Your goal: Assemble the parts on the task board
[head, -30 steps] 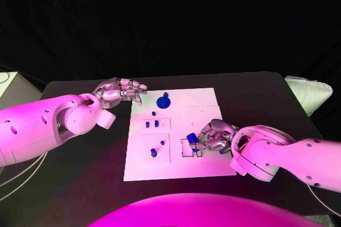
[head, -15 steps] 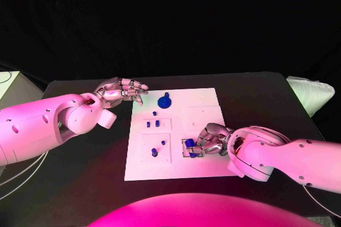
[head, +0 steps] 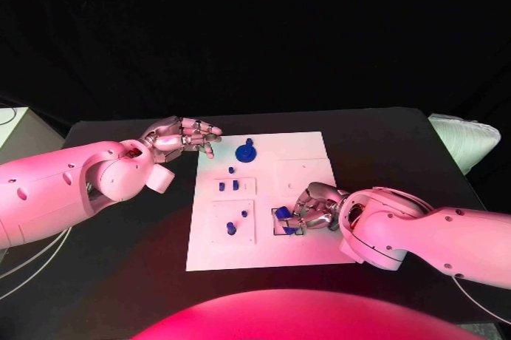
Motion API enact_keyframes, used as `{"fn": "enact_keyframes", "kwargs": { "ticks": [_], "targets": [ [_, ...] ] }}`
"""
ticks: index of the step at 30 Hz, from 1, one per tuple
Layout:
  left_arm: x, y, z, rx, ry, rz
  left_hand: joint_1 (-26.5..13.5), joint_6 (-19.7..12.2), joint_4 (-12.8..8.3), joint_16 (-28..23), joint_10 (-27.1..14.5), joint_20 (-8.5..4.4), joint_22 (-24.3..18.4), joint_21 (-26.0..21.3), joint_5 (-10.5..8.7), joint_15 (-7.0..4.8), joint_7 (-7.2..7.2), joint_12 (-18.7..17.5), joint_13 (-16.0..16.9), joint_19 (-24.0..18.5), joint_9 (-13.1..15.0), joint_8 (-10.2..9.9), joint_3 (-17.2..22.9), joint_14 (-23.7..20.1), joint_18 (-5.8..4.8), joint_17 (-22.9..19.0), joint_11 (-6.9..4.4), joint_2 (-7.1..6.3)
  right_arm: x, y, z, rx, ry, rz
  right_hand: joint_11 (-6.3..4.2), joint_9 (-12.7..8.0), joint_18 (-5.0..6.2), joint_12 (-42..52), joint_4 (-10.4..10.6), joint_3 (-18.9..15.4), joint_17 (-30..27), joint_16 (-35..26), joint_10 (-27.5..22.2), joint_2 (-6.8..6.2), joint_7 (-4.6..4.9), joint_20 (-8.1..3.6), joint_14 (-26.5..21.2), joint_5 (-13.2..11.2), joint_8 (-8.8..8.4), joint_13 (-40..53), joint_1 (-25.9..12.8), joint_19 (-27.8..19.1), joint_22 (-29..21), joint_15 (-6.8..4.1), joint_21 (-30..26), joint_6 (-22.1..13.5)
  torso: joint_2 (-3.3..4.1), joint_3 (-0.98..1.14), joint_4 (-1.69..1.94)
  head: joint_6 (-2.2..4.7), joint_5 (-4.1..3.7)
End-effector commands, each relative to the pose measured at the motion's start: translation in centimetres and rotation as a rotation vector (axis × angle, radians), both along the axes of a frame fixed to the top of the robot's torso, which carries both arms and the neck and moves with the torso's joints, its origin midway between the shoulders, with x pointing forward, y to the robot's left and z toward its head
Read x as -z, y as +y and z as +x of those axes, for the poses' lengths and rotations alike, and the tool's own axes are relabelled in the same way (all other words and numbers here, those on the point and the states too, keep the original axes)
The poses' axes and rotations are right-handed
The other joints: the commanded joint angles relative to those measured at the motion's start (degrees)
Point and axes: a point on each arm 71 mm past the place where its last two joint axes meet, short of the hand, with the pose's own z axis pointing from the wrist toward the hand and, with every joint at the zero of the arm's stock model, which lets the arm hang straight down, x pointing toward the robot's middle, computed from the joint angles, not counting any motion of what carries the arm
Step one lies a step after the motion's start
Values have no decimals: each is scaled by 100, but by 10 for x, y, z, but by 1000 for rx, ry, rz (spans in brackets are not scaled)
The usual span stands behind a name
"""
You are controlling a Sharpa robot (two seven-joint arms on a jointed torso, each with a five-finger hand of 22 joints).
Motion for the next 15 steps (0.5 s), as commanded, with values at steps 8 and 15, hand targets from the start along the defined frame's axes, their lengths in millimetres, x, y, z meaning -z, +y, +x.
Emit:
{"fn": "enact_keyframes", "kwargs": {
  "ticks": [8, 15],
  "targets": [
    [-1, -2, -1, 16, 2, -13, -6, 25, -6, -39, 8, 3, -8, -33, 34, -4, 16, -40, -10, 42, -11, -15, -25, 22, 74, 9, 14, 34, -2, 3, 3, 17, -66, 6, -43, 21, -74, 30, -3, 1, 1481, 54, 247, 38, -157, -50, 600, 180, 62, 993, -265, 419, 1258, -53, 90, 137, 4, -3, 6, 1, -17],
    [-1, -1, -1, 16, 2, -12, -6, 25, -6, -39, 8, 3, -8, -33, 34, -4, 16, -40, -10, 42, -11, -15, -25, 22, 74, 9, 14, 34, -1, 7, 3, -4, -58, 3, -46, 30, -75, 14, -4, -80, 1489, 58, 245, 13, -161, -53, 602, 69, 93, 992, -419, 419, 1260, -55, 99, 129, 2, -7, 2, 1, -25]
  ]
}}
